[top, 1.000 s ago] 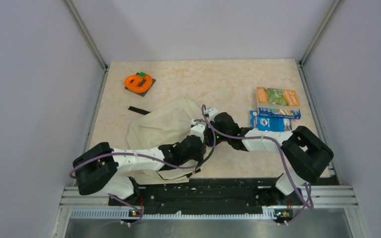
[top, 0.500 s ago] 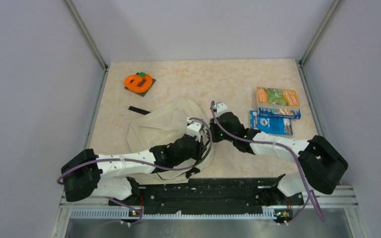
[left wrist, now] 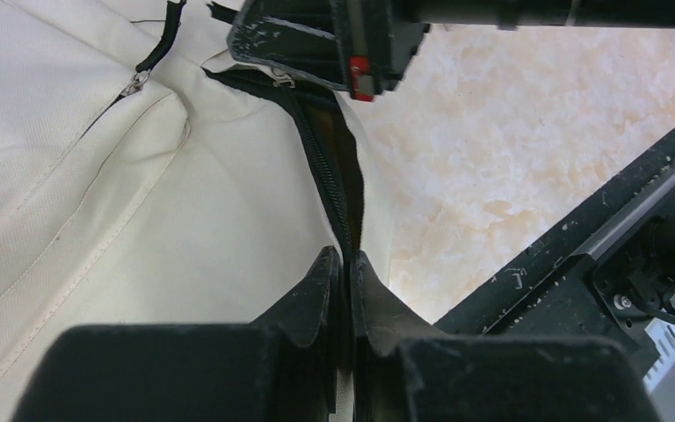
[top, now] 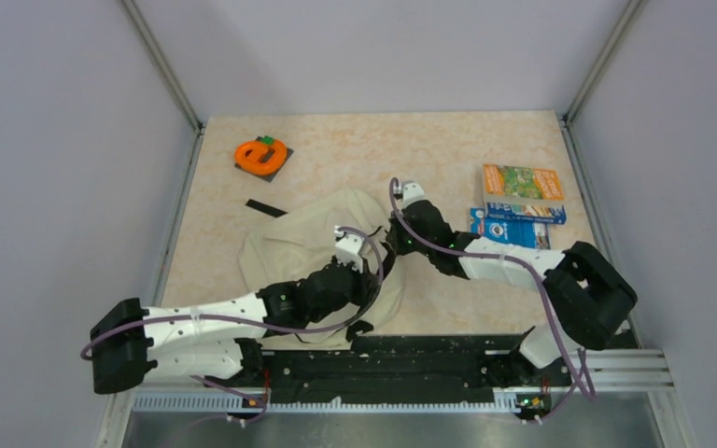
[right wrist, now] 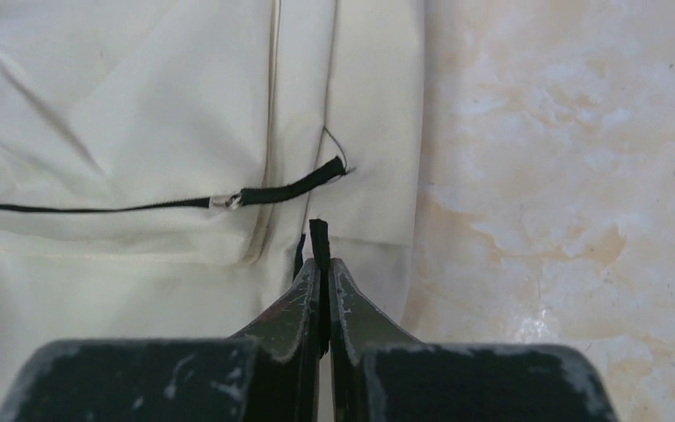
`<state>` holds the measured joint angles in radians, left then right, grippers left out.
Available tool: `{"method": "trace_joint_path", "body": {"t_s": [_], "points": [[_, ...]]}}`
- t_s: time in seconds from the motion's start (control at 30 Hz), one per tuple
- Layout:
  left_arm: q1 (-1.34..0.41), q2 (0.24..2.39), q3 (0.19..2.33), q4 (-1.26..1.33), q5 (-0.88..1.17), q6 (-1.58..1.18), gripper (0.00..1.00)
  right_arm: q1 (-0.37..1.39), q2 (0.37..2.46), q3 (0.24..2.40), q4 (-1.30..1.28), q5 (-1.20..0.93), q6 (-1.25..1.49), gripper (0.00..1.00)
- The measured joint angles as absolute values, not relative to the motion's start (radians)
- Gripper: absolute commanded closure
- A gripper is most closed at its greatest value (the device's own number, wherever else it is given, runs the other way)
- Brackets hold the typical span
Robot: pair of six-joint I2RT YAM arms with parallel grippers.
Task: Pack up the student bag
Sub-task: Unzip the student bag at the center of the board.
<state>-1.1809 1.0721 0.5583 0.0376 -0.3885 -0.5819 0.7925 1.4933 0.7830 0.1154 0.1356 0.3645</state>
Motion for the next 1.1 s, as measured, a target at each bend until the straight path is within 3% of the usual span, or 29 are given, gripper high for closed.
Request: {"method": "trace_joint_path", "body": {"t_s": [0.53, 0.6, 0.67, 0.73, 0.77, 0.9, 1.1], "points": [[-1.180, 0.982, 0.558, -0.038, -0.405, -0.521, 1.00, 0.731, 1.692, 0.911, 0.210, 0.083, 0.283, 1.00], [-1.180, 0.982, 0.558, -0.038, -0.424, -0.520, 0.80, 0.730, 1.700, 0.934, 0.209, 0.084, 0.271, 0.98], [-1.180, 0.982, 0.561, -0.043, -0.447, -0.519, 0.55, 0.728, 1.702, 0.954, 0.201, 0.084, 0.261, 0.72], [-1.188, 0.982, 0.580, -0.073, -0.448, -0.525, 0.41, 0.721, 1.702, 0.969, 0.196, 0.104, 0.248, 0.45], [-1.193, 0.984, 0.590, -0.086, -0.448, -0.520, 0.39, 0.709, 1.699, 0.971, 0.198, 0.116, 0.235, 0.40], [-1.200, 0.998, 0.638, -0.120, -0.440, -0.521, 0.35, 0.669, 1.643, 0.959, 0.164, 0.131, 0.231, 0.35], [-1.200, 1.060, 0.645, -0.174, -0.315, -0.500, 0.29, 0.665, 1.388, 0.848, 0.107, 0.120, 0.259, 0.33]]}}
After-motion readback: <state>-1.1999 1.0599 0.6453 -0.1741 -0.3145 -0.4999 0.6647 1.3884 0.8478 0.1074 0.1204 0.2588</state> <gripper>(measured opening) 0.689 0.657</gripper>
